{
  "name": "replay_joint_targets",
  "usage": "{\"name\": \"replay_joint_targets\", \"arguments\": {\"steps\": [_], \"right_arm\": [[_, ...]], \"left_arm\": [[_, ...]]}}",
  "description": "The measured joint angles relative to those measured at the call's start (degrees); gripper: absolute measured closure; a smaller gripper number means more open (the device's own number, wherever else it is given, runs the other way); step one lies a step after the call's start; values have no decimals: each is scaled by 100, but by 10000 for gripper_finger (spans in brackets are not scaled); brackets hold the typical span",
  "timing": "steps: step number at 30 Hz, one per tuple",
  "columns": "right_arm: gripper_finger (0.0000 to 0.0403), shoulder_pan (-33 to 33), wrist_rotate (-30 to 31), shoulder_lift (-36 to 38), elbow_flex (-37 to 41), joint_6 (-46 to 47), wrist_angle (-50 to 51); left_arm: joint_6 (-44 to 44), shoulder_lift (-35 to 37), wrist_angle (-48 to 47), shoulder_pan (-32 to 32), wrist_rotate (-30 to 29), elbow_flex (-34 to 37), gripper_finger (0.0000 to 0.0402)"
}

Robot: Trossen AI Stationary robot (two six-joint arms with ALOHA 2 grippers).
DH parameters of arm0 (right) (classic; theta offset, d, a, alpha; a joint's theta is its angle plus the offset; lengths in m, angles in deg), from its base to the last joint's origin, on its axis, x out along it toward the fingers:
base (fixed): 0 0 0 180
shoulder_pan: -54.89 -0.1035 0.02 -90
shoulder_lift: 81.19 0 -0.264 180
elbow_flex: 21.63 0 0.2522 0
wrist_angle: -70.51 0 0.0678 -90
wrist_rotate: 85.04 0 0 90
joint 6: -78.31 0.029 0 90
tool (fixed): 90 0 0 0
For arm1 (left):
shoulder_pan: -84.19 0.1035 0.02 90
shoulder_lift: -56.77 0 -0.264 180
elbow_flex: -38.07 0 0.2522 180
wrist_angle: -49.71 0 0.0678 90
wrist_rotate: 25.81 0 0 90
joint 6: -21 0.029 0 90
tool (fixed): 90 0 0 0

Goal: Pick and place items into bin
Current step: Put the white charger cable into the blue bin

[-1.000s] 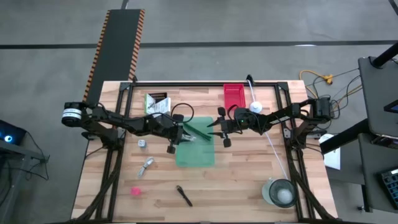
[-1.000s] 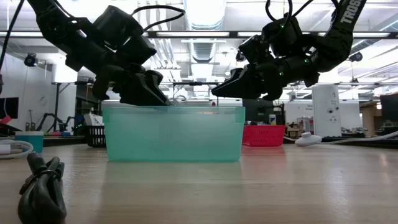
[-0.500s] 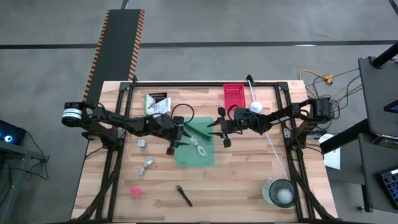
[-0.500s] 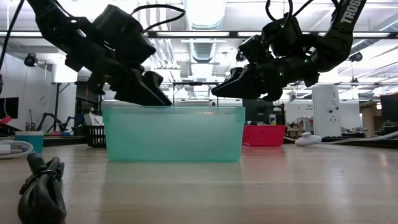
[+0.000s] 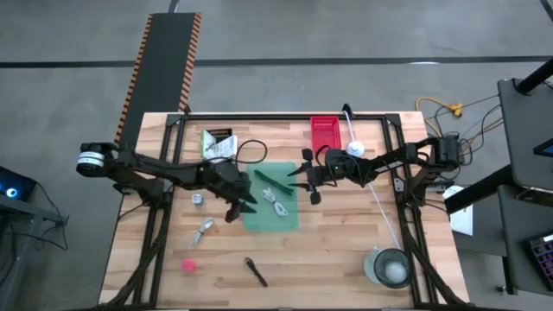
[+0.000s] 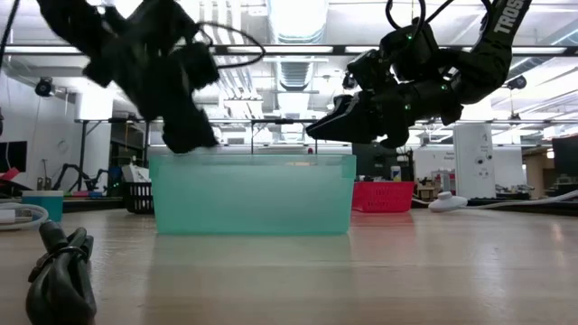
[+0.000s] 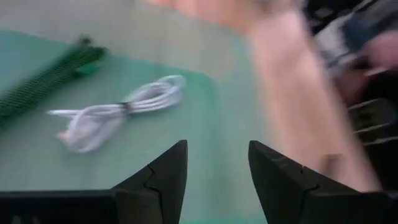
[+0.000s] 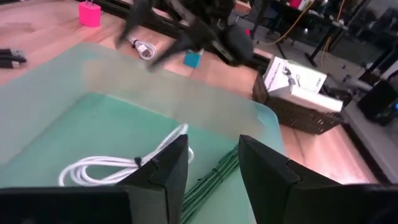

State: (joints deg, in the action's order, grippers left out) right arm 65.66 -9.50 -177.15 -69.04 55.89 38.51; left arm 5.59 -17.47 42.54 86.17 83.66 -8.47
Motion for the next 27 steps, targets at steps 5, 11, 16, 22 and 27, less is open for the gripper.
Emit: {"name": "replay_joint_targets", "arguments": {"steps": [5,11,16,22,27], "right_arm": [[271,0,-8,11,-84,-344,-1],[276,0,-7,20,-88,-374,7],[280,0,-6,22,-88,-389,7],[277,0,-3,22,-90,-764,17],[273,0,-2,22,-90,-773,20]], "left_arm": [[-1482,634,-939,-170,227,-417,248],[-3343,1118,-2512,-626,48,-587,249],[-5125,1259,-3932,-1035,-476,-530,249],[-5942,1071,-4711,-1363,-606,-519,249],[-6074,808,-4798,-1504,-589,-530,249]]}}
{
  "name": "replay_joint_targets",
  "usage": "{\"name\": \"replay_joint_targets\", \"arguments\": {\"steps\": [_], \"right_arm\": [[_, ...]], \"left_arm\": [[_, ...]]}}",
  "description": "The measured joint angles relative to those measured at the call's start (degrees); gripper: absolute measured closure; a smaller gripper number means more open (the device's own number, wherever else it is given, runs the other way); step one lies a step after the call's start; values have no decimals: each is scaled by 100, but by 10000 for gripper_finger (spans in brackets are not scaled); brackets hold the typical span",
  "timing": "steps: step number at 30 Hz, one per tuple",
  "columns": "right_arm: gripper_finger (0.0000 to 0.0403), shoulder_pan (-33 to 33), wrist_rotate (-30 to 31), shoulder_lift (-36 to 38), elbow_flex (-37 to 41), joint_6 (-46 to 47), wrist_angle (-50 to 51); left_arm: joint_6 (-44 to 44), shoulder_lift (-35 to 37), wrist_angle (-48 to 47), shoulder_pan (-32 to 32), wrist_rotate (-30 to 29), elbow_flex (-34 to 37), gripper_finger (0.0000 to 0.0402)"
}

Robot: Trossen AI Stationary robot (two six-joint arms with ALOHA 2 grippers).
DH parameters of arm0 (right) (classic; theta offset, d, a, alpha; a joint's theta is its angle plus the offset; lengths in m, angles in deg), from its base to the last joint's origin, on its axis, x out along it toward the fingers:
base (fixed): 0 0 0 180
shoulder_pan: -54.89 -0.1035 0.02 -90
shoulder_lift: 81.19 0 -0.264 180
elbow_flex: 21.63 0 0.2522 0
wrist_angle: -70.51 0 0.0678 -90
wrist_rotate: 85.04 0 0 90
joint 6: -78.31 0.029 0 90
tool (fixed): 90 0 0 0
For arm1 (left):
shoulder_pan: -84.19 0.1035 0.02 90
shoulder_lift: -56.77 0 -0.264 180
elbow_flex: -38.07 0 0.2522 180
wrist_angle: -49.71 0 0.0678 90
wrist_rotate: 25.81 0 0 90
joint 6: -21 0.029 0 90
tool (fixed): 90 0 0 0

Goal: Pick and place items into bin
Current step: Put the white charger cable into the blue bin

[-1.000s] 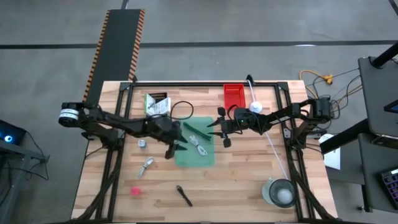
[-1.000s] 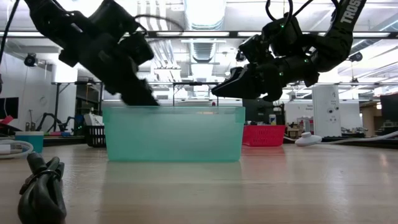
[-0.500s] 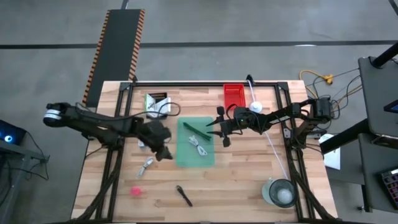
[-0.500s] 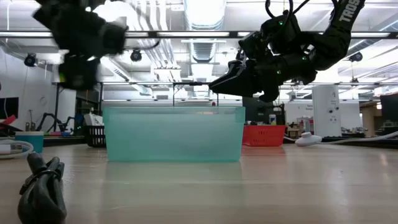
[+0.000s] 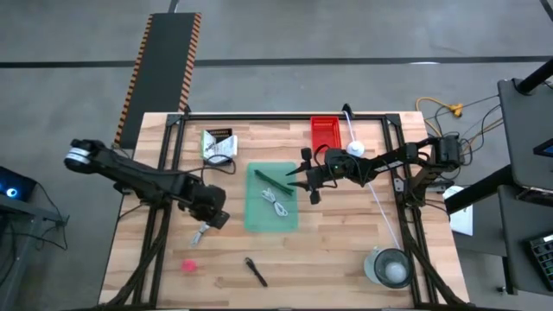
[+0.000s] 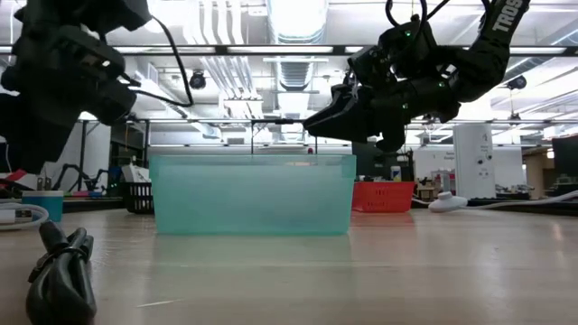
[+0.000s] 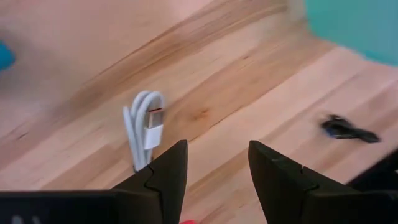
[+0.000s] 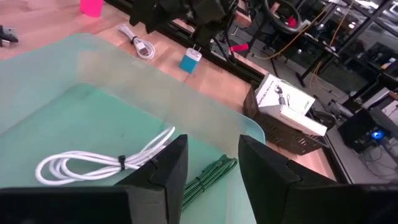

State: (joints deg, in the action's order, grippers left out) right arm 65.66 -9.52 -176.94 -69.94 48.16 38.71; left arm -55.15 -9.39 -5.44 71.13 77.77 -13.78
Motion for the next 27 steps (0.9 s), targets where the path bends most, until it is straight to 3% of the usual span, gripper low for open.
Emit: {"name": "replay_joint_targets", "arguments": {"steps": [14,27], "right_arm": [[280,0,0,0,2,11,41],[280,0,-1,0,2,11,41]], "left_arm": [[-603,-974,-275,-312,163,9,249],[1,-1747,-253,-306,405,9,249]]}}
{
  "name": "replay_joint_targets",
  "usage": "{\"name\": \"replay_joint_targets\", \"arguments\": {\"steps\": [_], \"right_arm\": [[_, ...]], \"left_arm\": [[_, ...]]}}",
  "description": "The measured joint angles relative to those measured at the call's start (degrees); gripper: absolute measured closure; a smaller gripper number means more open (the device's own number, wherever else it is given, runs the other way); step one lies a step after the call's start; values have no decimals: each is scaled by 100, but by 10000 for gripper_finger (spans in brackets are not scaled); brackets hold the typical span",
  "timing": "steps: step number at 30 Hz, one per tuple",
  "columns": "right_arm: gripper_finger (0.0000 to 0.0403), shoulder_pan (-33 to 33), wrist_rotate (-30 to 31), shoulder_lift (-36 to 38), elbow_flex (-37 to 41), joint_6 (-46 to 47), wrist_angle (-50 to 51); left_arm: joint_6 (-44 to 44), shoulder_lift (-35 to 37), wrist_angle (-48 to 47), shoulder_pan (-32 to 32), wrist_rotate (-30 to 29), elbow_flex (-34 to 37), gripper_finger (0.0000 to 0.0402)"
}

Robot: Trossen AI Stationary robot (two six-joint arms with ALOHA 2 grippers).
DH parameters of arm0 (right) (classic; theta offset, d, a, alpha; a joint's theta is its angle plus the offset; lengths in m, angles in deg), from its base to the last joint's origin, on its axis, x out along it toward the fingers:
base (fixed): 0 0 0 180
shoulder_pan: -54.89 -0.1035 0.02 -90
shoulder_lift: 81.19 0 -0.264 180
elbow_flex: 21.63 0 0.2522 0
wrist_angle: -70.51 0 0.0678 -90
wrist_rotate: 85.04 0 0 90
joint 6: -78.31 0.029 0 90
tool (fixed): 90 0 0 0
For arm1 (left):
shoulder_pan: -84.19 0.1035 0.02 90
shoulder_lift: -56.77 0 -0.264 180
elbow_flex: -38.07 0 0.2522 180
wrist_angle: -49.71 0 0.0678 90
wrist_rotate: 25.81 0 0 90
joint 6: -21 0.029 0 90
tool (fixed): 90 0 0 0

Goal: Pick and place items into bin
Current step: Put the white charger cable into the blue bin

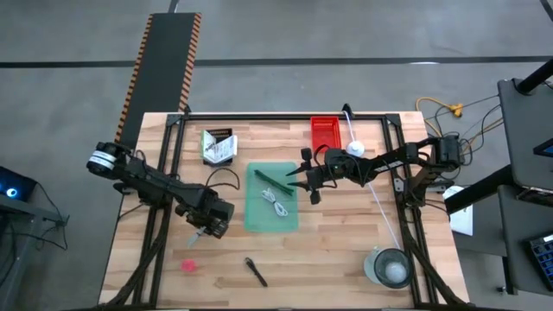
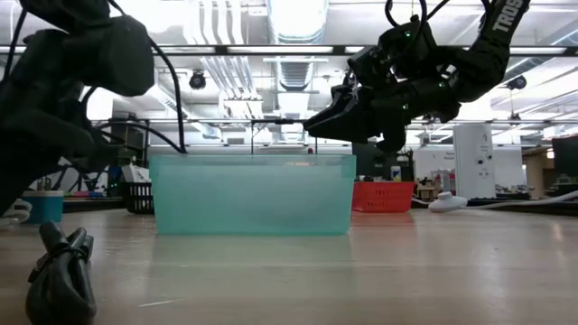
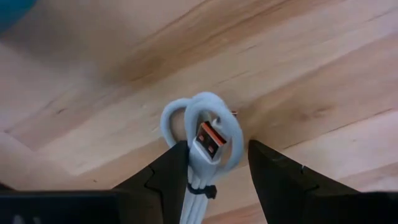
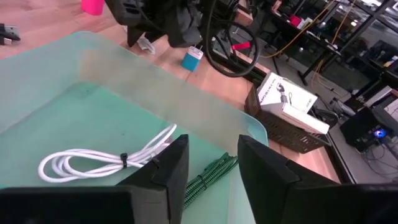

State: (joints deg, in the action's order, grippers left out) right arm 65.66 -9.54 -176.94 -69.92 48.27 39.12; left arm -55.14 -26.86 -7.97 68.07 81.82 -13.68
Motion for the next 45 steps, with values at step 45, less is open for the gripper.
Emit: {"name": "replay_joint_targets", "arguments": {"steps": [45], "right_arm": [[268,-22,-81,2,-58,90,-1060]], "left_arm": [[8230,1164,4336,42,-3918,-794,376]]}}
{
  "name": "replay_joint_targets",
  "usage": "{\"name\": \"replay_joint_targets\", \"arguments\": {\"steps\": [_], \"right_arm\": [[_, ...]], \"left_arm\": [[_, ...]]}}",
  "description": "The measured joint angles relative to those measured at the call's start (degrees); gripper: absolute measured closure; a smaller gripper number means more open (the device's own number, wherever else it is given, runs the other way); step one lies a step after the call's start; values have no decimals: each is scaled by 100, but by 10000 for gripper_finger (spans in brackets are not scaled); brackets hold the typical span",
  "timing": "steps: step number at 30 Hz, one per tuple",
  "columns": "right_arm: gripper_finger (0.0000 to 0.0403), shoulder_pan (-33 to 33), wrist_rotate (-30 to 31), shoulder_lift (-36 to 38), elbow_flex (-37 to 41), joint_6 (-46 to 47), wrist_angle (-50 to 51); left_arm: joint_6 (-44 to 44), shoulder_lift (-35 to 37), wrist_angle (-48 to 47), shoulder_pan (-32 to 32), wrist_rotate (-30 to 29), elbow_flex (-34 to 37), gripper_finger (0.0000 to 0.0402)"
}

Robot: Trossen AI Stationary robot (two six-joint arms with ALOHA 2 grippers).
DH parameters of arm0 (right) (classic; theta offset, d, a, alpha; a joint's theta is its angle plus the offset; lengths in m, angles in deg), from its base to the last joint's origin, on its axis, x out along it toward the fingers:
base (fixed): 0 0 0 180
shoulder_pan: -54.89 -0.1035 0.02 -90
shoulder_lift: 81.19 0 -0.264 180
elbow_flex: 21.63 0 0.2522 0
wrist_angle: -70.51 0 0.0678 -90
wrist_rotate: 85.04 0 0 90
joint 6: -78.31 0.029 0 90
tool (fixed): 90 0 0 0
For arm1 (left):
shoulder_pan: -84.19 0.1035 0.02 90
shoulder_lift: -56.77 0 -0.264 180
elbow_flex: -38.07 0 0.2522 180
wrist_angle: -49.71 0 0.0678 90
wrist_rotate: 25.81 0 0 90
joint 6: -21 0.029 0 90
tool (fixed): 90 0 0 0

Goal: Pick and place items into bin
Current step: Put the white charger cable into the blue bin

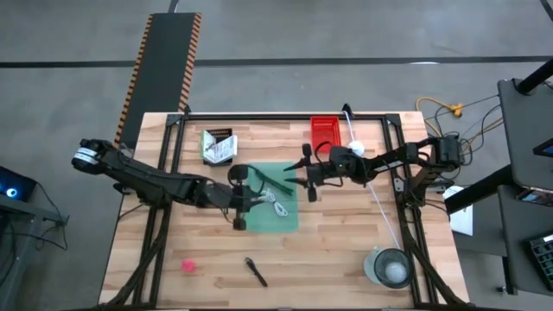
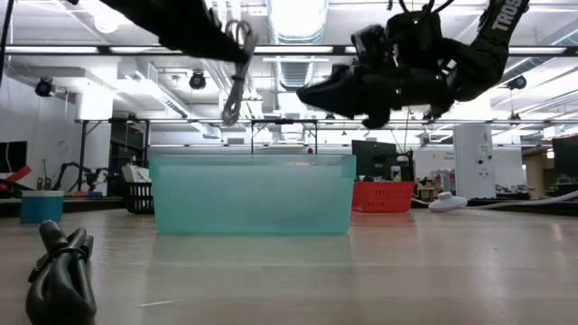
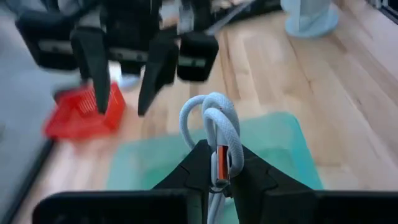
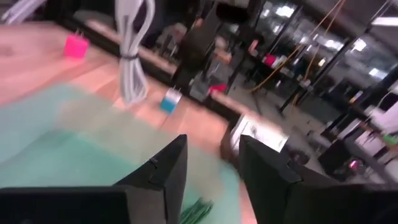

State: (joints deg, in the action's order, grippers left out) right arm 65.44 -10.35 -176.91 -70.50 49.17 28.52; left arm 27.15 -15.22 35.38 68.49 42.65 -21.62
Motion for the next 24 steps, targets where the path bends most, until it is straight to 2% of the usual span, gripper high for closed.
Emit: {"name": "replay_joint_targets", "arguments": {"steps": [5,12,24], "right_arm": [[228,-200,-9,9,-20,-24,-101],[179,-370,24,9,-109,-215,-118],[179,-354,204,9,-169,-101,-109]], "left_arm": [[363,0,235,266,0,110,375],[1101,-121,1107,572,9,122,380],[1821,-609,2422,601,20,107,380]]}}
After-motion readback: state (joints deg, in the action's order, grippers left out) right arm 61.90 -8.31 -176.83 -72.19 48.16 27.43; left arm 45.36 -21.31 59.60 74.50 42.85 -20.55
